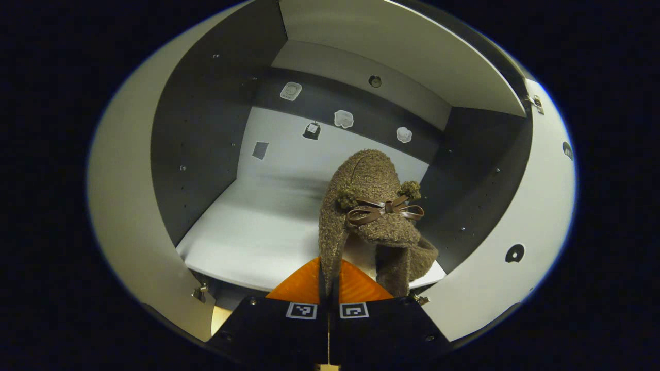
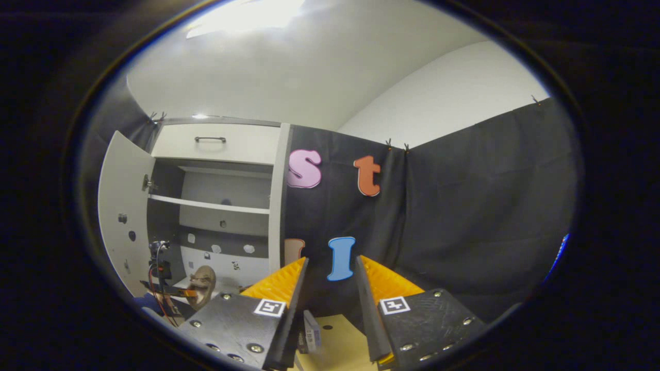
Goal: Grab one shoe with the right hand and put it into the shoe cabinet, grab the other shoe with the left hand and put it into the shoe cabinet; then close the right door with the right hand and the left door with the left hand.
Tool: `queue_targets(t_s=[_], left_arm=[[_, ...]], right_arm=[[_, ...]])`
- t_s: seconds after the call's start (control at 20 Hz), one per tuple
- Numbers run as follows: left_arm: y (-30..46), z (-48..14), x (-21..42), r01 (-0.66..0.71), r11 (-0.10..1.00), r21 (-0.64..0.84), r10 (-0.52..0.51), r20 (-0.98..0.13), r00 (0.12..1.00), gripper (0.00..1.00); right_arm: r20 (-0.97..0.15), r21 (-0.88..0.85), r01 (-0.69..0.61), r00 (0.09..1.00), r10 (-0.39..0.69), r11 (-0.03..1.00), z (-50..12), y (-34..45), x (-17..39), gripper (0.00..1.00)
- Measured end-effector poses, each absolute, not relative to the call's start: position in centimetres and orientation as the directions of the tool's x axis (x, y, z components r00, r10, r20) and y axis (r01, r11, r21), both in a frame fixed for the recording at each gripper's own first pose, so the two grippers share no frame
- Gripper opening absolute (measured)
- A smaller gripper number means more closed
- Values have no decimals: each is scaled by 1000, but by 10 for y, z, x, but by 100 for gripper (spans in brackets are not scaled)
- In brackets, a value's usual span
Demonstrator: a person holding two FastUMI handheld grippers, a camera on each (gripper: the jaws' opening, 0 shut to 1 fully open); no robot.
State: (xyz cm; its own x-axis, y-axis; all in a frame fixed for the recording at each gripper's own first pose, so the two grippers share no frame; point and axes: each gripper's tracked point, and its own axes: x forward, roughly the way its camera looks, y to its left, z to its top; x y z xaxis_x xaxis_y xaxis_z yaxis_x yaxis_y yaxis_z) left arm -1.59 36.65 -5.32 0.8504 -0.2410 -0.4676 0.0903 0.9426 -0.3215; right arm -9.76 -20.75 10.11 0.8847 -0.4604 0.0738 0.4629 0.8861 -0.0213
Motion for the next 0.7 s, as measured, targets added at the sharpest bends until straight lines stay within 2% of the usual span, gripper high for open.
queue_targets(t_s=[0.45, 0.7], left_arm=[[364, -51, -17, 19, 956, -294, -172, -506, 845, 2], [365, -66, 4, 33, 973, -227, -152, -530, 834, 1]], right_arm=[[42, -25, 550, 835, -549, 835, 87, -233, -106, 52], [24, -26, 562, 827, -561, 827, 77, -235, -105, 52]])
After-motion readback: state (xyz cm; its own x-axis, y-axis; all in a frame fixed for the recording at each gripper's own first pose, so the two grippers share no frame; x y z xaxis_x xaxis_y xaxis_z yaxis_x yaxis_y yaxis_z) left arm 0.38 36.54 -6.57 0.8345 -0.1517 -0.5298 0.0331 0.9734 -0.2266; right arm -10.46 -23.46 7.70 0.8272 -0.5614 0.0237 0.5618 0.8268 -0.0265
